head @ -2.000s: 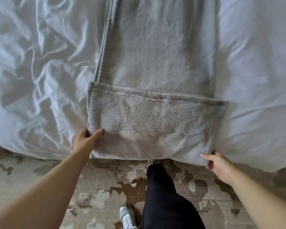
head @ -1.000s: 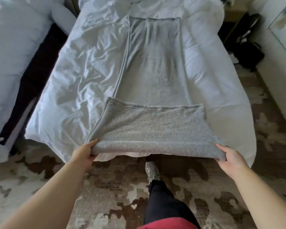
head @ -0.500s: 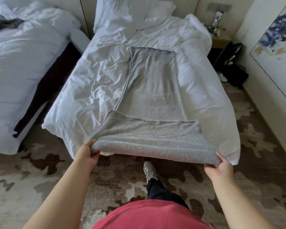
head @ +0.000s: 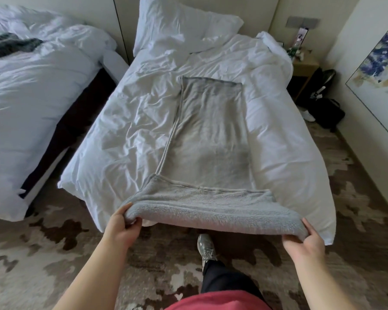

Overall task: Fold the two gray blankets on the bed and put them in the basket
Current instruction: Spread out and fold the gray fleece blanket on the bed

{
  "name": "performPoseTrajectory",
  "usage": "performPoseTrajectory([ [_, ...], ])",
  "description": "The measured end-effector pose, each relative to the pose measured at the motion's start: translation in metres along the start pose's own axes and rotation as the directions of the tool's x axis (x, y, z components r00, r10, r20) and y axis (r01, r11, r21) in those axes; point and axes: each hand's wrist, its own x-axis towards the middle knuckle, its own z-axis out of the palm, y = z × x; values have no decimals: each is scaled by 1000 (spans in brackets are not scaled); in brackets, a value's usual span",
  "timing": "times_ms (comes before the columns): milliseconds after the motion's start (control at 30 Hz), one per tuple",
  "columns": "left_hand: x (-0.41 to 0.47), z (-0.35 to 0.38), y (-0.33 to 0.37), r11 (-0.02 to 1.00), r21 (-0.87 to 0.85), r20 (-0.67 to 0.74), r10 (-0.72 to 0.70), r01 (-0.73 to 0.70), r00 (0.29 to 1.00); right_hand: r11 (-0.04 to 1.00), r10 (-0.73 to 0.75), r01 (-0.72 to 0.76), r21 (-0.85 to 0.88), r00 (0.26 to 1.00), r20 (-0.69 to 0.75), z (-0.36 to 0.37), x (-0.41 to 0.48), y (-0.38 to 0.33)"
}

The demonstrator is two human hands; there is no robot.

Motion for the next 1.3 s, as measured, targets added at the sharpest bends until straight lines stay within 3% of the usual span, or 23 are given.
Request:
performPoseTrajectory([
  [200, 29, 47, 10, 991, -128, 96, -26, 38, 995, 992, 12, -23, 121, 995, 94, 49, 25, -2],
  [367, 64, 113, 20, 996, -88, 84, 15, -8, 996, 976, 27, -54, 210, 991, 130, 112, 70, -8],
  [567, 136, 204, 38, 995, -97, 60, -24, 29, 998, 979, 41, -50, 199, 998, 50, 213, 154, -7],
  [667, 185, 231, 39, 994, 83, -52, 78, -73, 996, 997, 57, -56, 51, 998, -3, 244, 210, 5],
  [800, 234, 221, 17, 935, 355, -234, 104, -14, 967, 968, 104, -137, -208, 981, -165, 230, 265, 30],
  [967, 251, 173, -11, 906, 415, -454, 124, 86, 883, 888, 143, -273, -370, 928, -343, 174, 273, 52],
  [1100, 251, 137, -24, 856, 467, -653, 162, 224, 740, 823, 122, -370, -430, 857, -501, 123, 265, 65],
  [1167, 254, 124, -28, 852, 440, -658, 91, 283, 748, 811, 126, -402, -425, 830, -544, 106, 264, 71],
  [1300, 273, 109, -39, 889, 345, -542, -73, 301, 837, 840, 176, -411, -355, 824, -539, 95, 274, 87],
])
